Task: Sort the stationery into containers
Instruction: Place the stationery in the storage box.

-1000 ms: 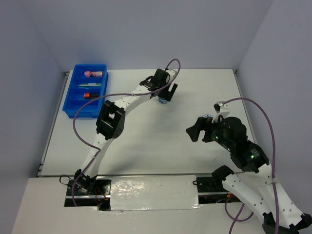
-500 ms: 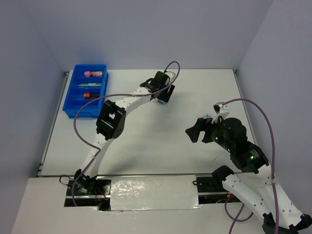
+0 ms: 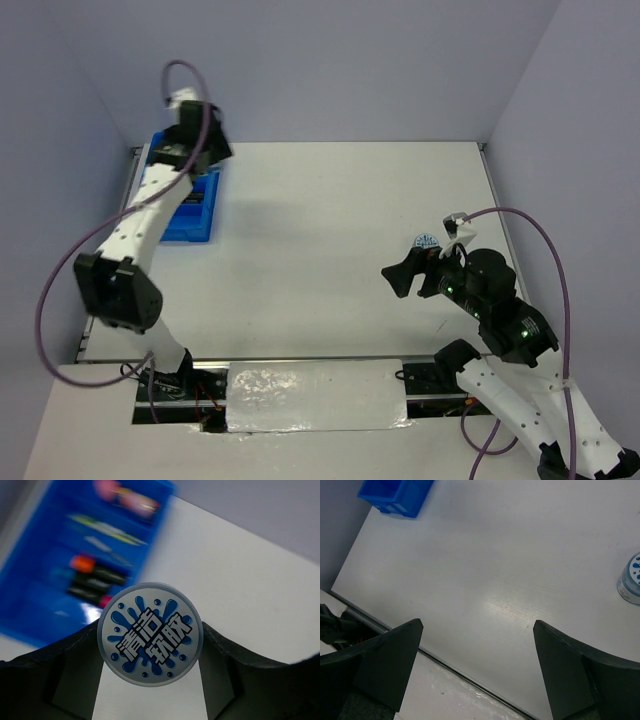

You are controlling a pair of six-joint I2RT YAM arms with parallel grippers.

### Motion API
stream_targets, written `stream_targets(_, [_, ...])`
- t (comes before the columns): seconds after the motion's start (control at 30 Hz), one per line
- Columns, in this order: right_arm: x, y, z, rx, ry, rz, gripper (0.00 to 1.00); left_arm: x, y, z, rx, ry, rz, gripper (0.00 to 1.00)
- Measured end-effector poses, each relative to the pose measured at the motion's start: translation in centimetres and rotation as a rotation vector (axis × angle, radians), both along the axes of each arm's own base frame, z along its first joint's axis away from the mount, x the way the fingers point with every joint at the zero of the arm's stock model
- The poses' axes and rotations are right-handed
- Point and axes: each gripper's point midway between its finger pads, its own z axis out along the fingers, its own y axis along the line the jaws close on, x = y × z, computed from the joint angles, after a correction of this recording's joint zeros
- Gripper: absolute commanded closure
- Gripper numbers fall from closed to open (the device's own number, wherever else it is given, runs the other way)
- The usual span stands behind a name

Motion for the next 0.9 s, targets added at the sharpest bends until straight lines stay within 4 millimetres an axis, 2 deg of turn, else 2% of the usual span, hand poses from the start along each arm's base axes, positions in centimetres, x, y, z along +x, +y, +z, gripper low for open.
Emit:
stream_targets(0.07, [-0.2, 0.2, 0.3, 0.011, -0.009, 0.016, 0.0, -2.2, 8.3, 1.3, -0.015, -0.026, 0.218, 1.0])
stream_targets(0.1, [-0.3, 0.3, 0.4, 0.015, -0.013, 0.024, 0.0, -3.3, 11.2, 1.1, -0.022, -0.022, 0.294, 1.0])
stream_targets(0.17, [-0.3, 0.7, 0.6, 0.023, -0.023, 0.045, 0.0, -6.0, 16.1, -0.5, -0.031, 0.015, 0.426, 1.0])
stream_targets(0.23, [-0.3, 1.0, 0.5, 0.027, -0.03, 0.063, 0.0, -7.8, 18.4, -2.7, -0.038, 0.08, 0.5, 1.0])
stream_targets(0.37, [-0.3, 1.9, 0.0, 0.032, -0.029, 0.115, 0.0, -8.6, 19.5, -6.6, -0.07, 0.193, 0.539, 1.0])
stream_targets(0.57, [-0.3, 3.5, -1.3, 0.038, -0.008, 0.198, 0.0, -9.3, 20.6, -10.5, -0.102, 0.259, 0.603, 1.0])
stream_targets(0.67, [-0.6, 3.9, -1.4, 0.049, -0.007, 0.233, 0.0, -9.5, 21.0, -11.3, -0.111, 0.263, 0.624, 1.0])
stream_targets(0.9, [-1.3, 4.7, -0.5, 0.08, -0.04, 0.29, 0.0, -7.8, 21.6, -11.3, -0.127, 0.206, 0.636, 1.0])
